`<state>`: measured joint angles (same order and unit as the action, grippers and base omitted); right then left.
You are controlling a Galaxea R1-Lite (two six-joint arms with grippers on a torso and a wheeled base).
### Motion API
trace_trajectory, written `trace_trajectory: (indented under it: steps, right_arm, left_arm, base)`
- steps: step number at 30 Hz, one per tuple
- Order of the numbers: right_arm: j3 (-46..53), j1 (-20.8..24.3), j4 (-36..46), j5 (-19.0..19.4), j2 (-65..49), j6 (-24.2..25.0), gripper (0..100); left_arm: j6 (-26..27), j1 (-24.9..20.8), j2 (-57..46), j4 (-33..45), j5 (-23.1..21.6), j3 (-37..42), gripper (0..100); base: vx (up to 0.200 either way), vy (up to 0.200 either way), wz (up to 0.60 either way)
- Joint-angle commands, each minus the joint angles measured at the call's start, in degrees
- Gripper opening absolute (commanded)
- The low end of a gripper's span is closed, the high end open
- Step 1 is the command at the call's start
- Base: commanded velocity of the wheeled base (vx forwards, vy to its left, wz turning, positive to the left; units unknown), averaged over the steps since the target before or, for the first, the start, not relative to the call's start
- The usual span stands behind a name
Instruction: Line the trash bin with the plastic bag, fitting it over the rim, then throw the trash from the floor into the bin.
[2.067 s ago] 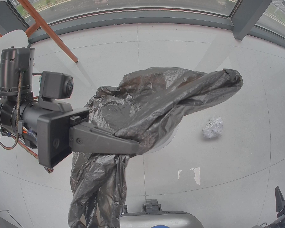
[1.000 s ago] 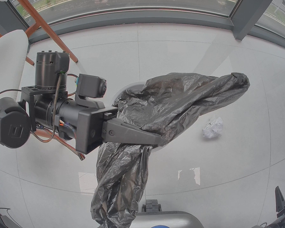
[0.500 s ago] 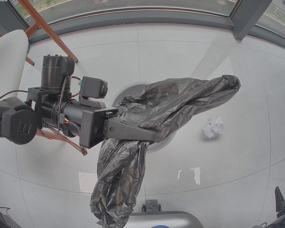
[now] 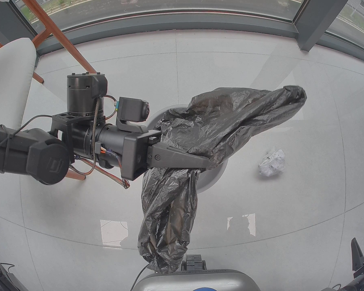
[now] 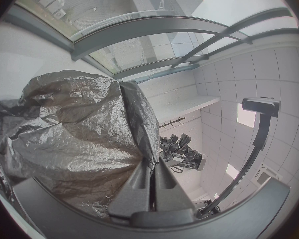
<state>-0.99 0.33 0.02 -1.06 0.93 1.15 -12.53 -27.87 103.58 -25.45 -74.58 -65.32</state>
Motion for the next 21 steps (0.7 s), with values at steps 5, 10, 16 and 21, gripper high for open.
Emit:
trace_trajectory:
  steps: [5, 10, 16, 21]
  right_arm:
    - [0.90, 0.02, -0.02, 0.01, -0.66, 0.00, 100]
    - [0.90, 0.02, 0.06, 0.01, -0.66, 0.00, 100]
    - [0.90, -0.07, -0.02, 0.01, -0.93, 0.00, 100]
    - [0.90, -0.07, 0.06, 0.01, -0.93, 0.00, 100]
  left_arm:
    - [-1.71, 0.01, 3.73, -0.74, -0.21, -0.86, 0]
    - [-1.44, 1.50, 4.26, -0.74, 0.23, -0.51, 0]
    - [-0.92, 3.17, 6.63, -3.29, 5.68, -1.13, 0]
    - [-1.97, 2.73, 8.21, -8.56, 22.11, -1.22, 0]
  base:
    - [0.000, 0.000, 0.00]
    - [0.000, 0.000, 0.00]
    - [0.000, 0.000, 0.00]
    - [0.000, 0.000, 0.00]
